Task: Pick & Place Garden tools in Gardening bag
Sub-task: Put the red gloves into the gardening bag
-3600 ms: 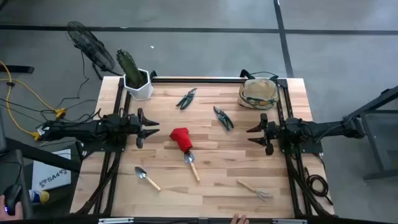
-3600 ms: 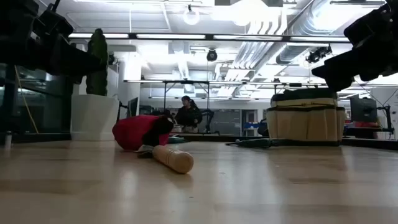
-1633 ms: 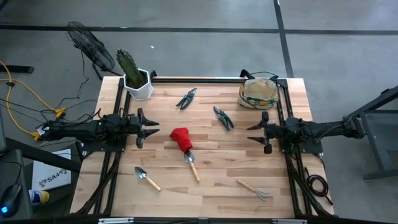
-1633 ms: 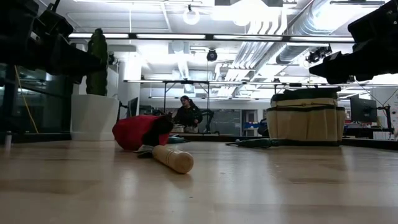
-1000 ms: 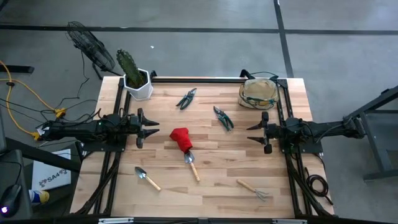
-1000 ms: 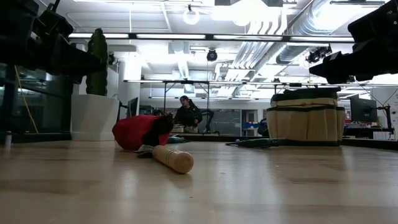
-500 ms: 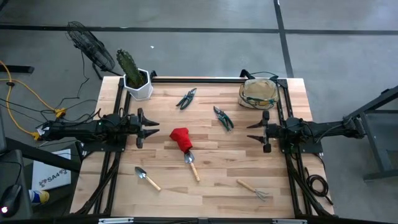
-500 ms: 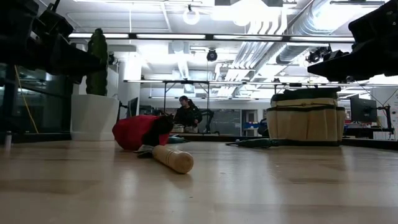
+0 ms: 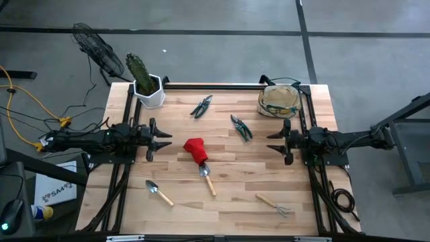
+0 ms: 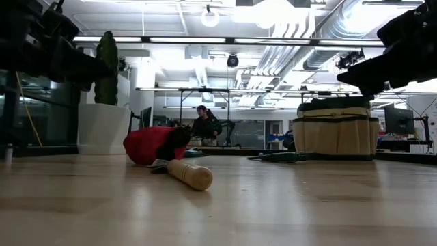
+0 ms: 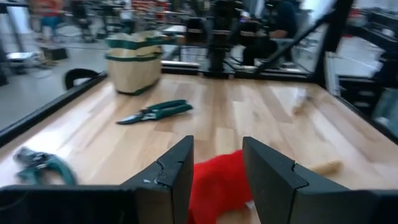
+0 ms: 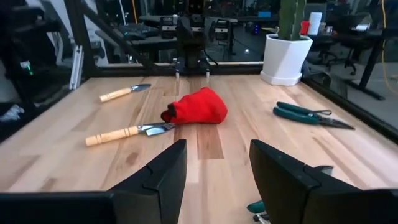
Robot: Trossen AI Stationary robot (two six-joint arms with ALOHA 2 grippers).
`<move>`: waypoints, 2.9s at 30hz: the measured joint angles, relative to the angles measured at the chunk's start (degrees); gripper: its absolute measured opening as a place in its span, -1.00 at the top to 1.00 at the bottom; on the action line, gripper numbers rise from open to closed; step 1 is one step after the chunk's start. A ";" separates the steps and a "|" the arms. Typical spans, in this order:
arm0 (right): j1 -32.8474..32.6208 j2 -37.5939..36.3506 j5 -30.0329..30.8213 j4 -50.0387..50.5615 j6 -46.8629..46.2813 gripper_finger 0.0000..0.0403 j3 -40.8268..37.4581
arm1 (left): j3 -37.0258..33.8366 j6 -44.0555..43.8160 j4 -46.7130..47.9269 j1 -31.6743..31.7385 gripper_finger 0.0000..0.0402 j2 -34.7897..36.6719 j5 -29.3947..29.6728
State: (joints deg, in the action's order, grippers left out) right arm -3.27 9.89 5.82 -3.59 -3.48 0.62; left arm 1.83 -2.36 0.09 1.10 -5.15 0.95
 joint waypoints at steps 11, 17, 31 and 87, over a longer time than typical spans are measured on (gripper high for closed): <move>0.01 0.00 -0.02 -7.35 -18.60 0.17 0.00 | 0.18 8.21 0.26 0.00 -0.37 -0.08 0.21; 0.00 0.00 0.02 -9.23 -18.80 0.17 0.00 | 3.26 12.67 0.69 -0.02 -0.40 -7.01 0.65; 0.00 0.00 0.00 -9.10 -18.79 0.17 0.00 | 9.53 9.54 -0.98 0.00 -0.25 -35.50 4.86; 0.00 0.00 0.02 -8.62 -19.39 0.17 0.00 | 9.88 -2.46 -26.81 0.00 0.79 -65.40 2.64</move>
State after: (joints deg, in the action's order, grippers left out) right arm -3.26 9.89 5.85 -12.21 -22.87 0.62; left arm 11.70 -4.82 -26.72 1.10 -70.54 3.60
